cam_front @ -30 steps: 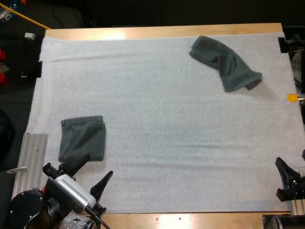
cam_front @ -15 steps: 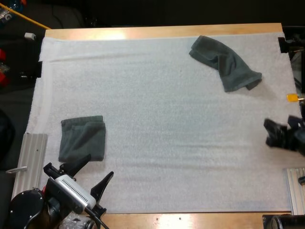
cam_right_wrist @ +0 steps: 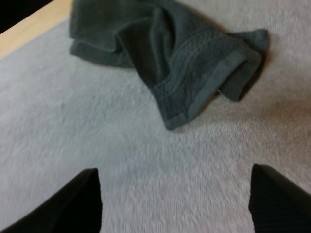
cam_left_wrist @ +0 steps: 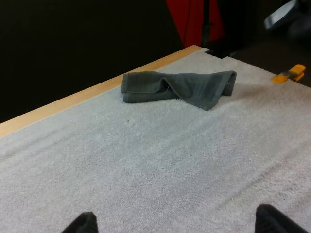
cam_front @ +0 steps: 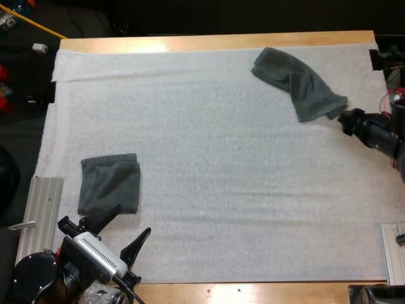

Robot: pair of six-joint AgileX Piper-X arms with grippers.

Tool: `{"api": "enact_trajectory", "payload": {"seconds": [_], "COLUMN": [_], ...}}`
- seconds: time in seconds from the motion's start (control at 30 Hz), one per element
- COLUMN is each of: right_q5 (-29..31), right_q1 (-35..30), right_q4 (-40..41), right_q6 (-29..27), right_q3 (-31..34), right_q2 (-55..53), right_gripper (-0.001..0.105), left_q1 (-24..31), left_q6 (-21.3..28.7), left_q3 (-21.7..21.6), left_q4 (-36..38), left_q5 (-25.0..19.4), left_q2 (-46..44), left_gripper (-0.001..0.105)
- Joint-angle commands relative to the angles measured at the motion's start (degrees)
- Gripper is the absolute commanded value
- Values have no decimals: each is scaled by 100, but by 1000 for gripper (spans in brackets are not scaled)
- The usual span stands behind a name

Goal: Pick towel from pile, fold and stack

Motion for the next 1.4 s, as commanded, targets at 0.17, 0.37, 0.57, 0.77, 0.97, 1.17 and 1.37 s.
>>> {"api": "enact_trajectory", "payload": {"seconds": [0.17, 0.37, 0.57, 0.77, 0.97, 1.17, 1.37], "right_q5": [-33, -344, -766, -931, -932, -932, -963], "right_q1": [-15, -15, -15, -15, -15, -15, -15], "right_q4": [-869, -1654, -2297, -3030, -3254, -3231, -3201], "right_q6": [691, 1318, 1812, 2265, 2521, 2621, 2625], "right_q3": [-41, -41, -71, -172, -560, -923, -994], "right_q2": [899, 1800, 2551, 3138, 3685, 4005, 4066], "right_gripper": [63, 63, 63, 63, 63, 63, 24], "left_q1": [-20, -20, -20, -20, -20, -20, -20], "left_q6": [0, -14, -180, -320, -322, -353, -351], "left_q3": [-51, -51, -51, -51, -51, -51, -51], "left_q4": [-54, -54, -54, -54, -54, -54, -54], "left_q5": [42, 42, 42, 42, 42, 42, 42], "left_q2": [13, 13, 13, 13, 13, 13, 13], "left_gripper": [62, 62, 62, 62, 62, 62, 62]}}
